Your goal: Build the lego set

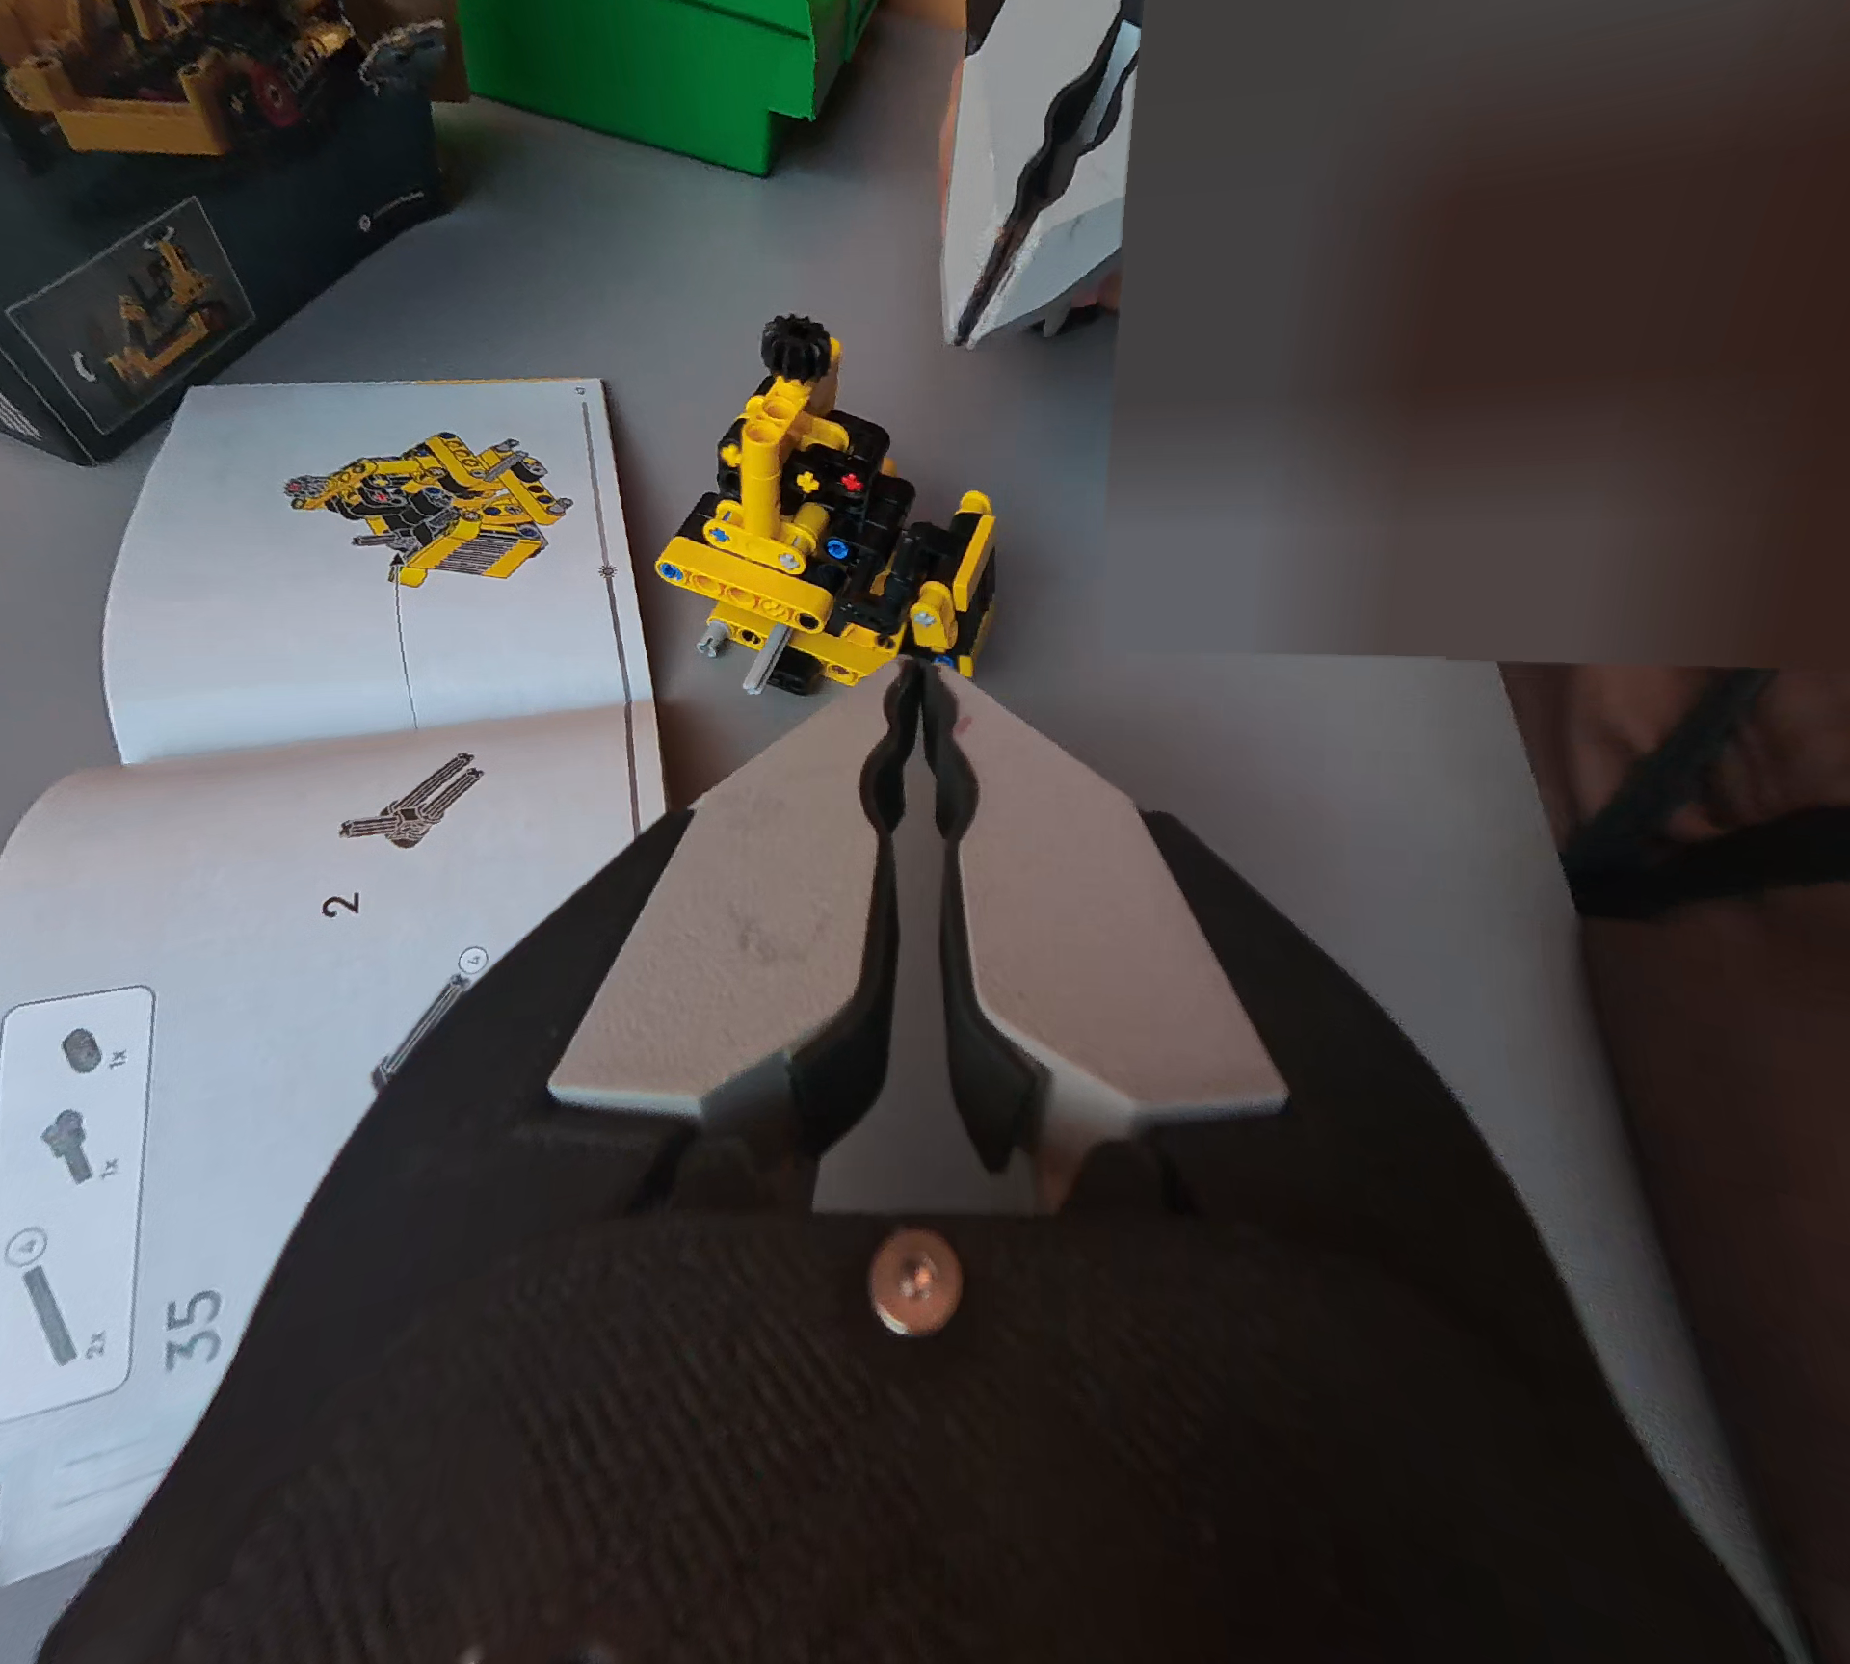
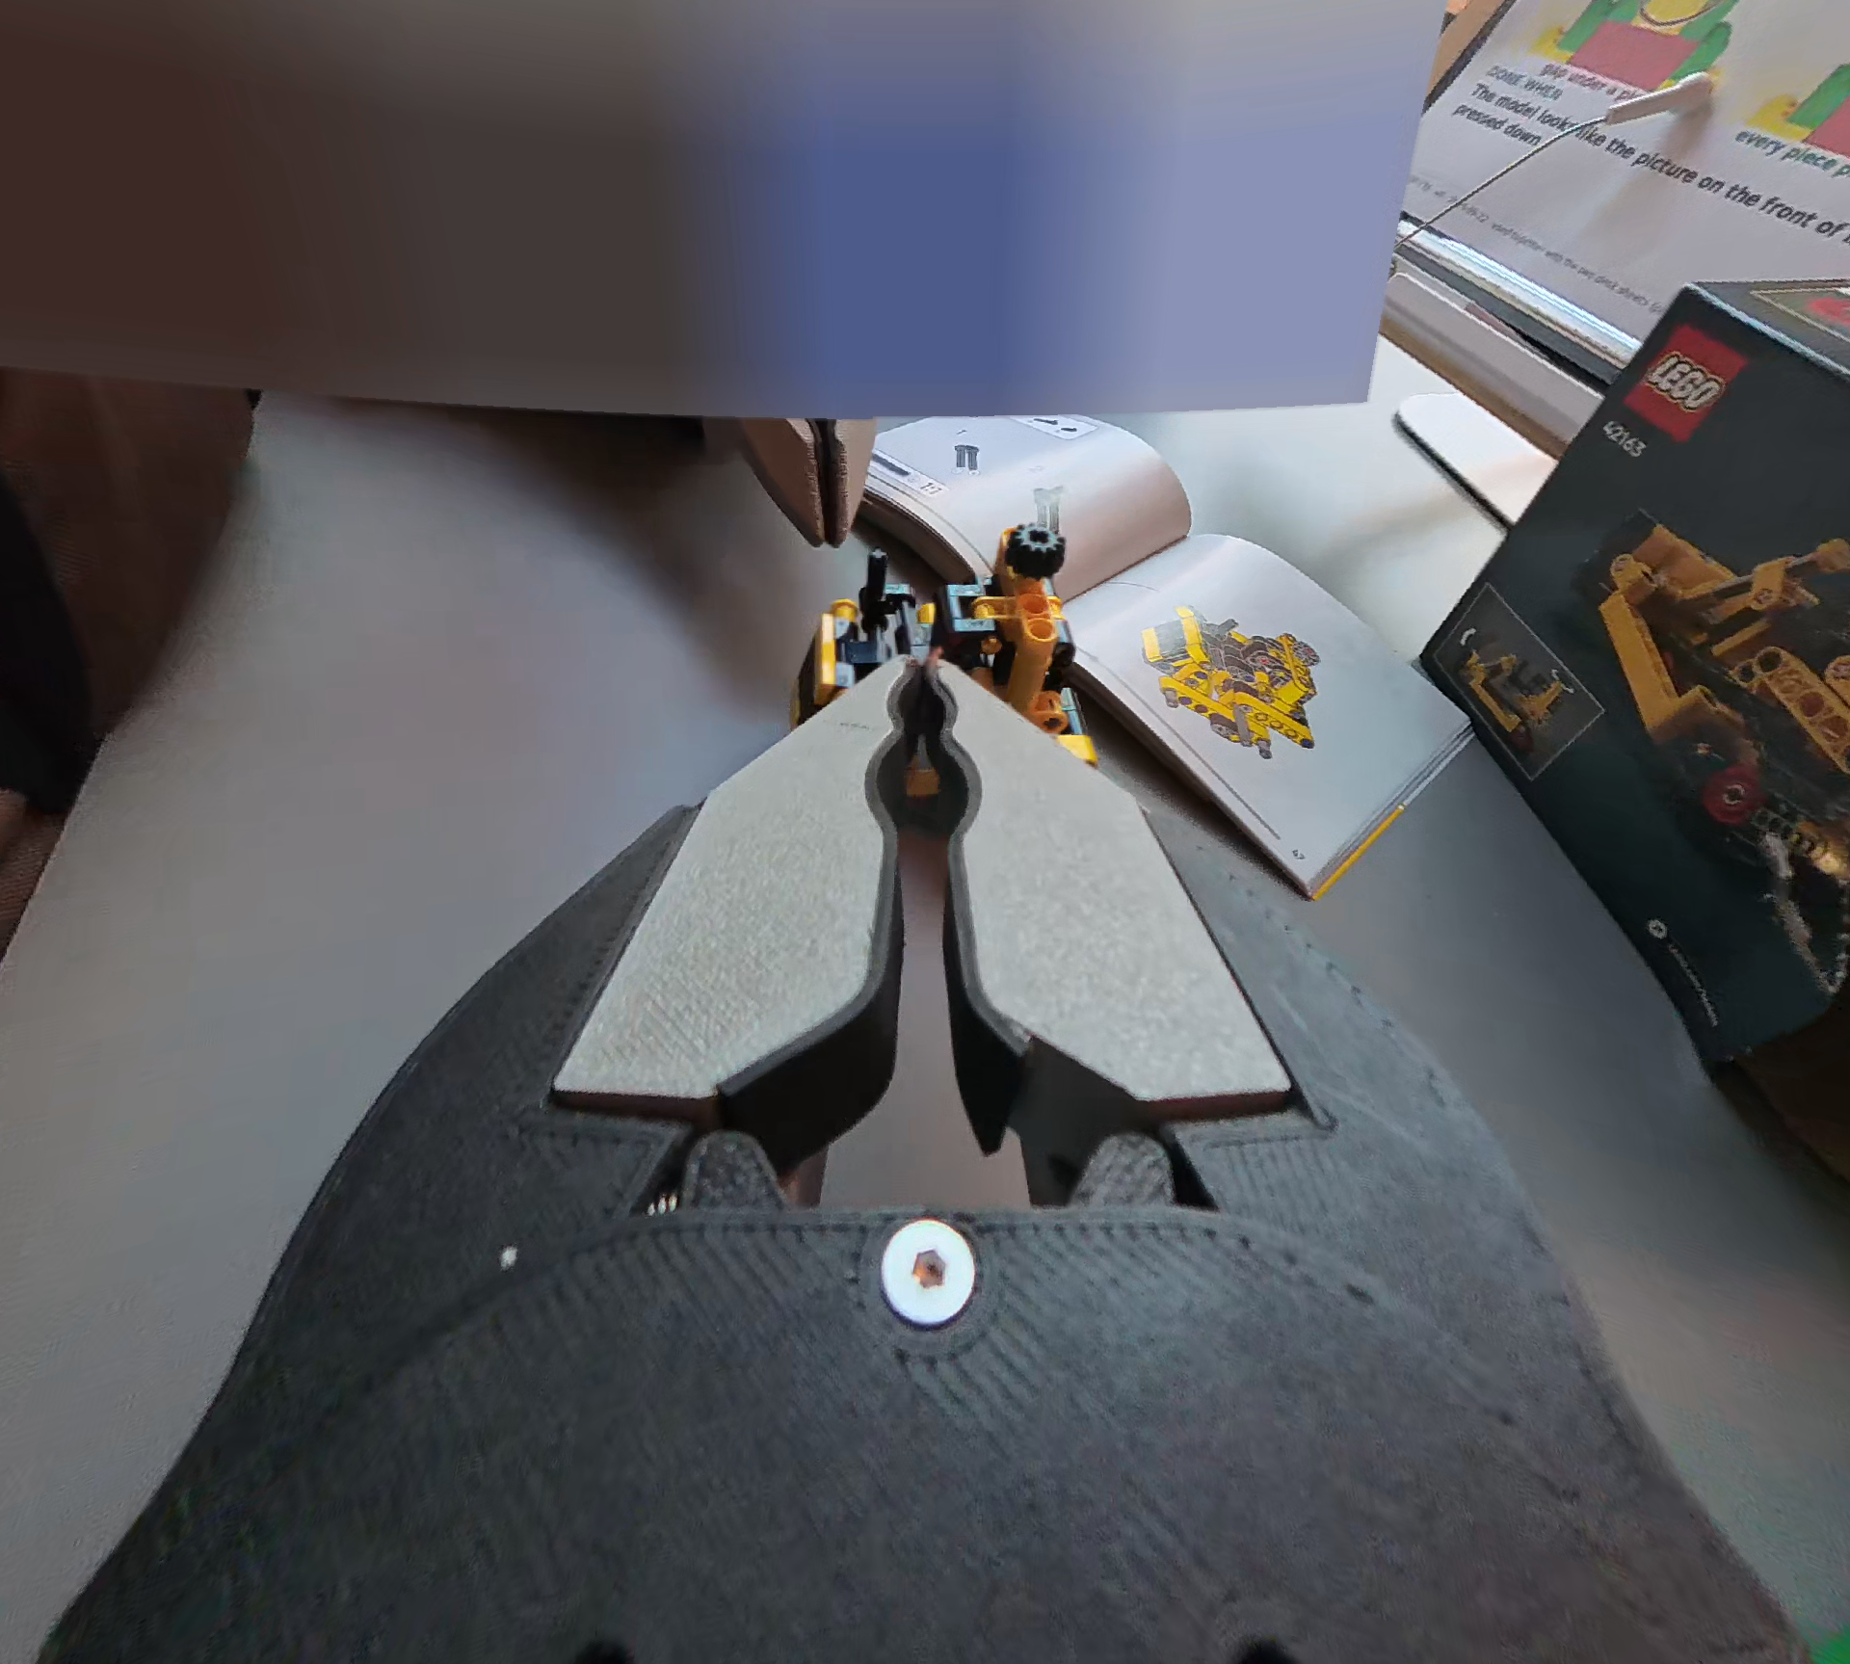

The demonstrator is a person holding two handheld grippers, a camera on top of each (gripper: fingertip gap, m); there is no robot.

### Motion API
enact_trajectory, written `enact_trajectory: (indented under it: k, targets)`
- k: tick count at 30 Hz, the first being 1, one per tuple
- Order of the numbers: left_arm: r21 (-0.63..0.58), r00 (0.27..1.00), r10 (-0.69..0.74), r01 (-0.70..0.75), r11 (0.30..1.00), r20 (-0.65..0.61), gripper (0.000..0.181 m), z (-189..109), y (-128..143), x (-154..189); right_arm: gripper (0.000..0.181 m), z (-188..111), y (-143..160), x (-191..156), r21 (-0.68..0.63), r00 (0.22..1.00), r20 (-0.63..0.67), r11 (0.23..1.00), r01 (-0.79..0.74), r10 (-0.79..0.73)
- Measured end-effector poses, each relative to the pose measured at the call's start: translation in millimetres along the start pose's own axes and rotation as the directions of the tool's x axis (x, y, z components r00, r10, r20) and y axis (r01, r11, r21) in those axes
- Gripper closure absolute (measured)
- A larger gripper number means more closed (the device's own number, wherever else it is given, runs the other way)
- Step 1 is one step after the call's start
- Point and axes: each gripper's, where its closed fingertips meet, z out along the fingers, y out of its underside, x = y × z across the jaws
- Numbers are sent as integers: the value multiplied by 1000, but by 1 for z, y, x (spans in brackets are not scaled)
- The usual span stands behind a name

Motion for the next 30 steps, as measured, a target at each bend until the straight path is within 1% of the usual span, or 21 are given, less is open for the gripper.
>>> enact_trajectory:
  k: [4, 7, 9, 12, 15, 20, 23, 24, 28, 30]
  targets:
    - [-27, 998, 53, -52, 998, 29, 181, 2, 2, 3, 181, 6, 8, -8, -65, 999, 11, 997, 49, -48]
    - [-55, 985, 126, -120, 991, 119, 181, 0, 6, -7, 181, 9, 14, -4, -116, 994, -21, 987, 106, -110]
    - [-90, 984, 113, -101, 991, 139, 181, 1, 11, -14, 181, 8, 14, -1, -115, 993, -26, 987, 109, -112]
    - [-70, 986, 86, -76, 995, 143, 181, 2, 7, -18, 181, 8, 14, -2, -114, 996, -5, 989, 91, -92]
    - [-51, 991, 79, -74, 996, 111, 181, 6, 2, -16, 181, 11, 19, -6, -150, 995, 13, 983, 103, -102]
    - [-80, 986, 139, -131, 988, 97, 181, 16, 2, -13, 181, 14, 22, -4, -169, 995, 17, 980, 104, -103]
    - [-96, 988, 152, -149, 984, 32, 181, 17, 5, -6, 181, 15, 23, -3, -178, 993, 30, 977, 117, -113]
    - [-87, 988, 151, -149, 985, 13, 181, 17, 4, -5, 181, 16, 24, -3, -180, 993, 40, 977, 116, -111]
    - [-39, 988, 153, -153, 987, 8, 181, 15, -4, -7, 181, 18, 20, -3, -160, 994, 44, 981, 108, -102]
    - [-36, 988, 154, -154, 987, 0, 181, 16, -5, -6, 181, 19, 19, -3, -160, 994, 46, 982, 104, -98]
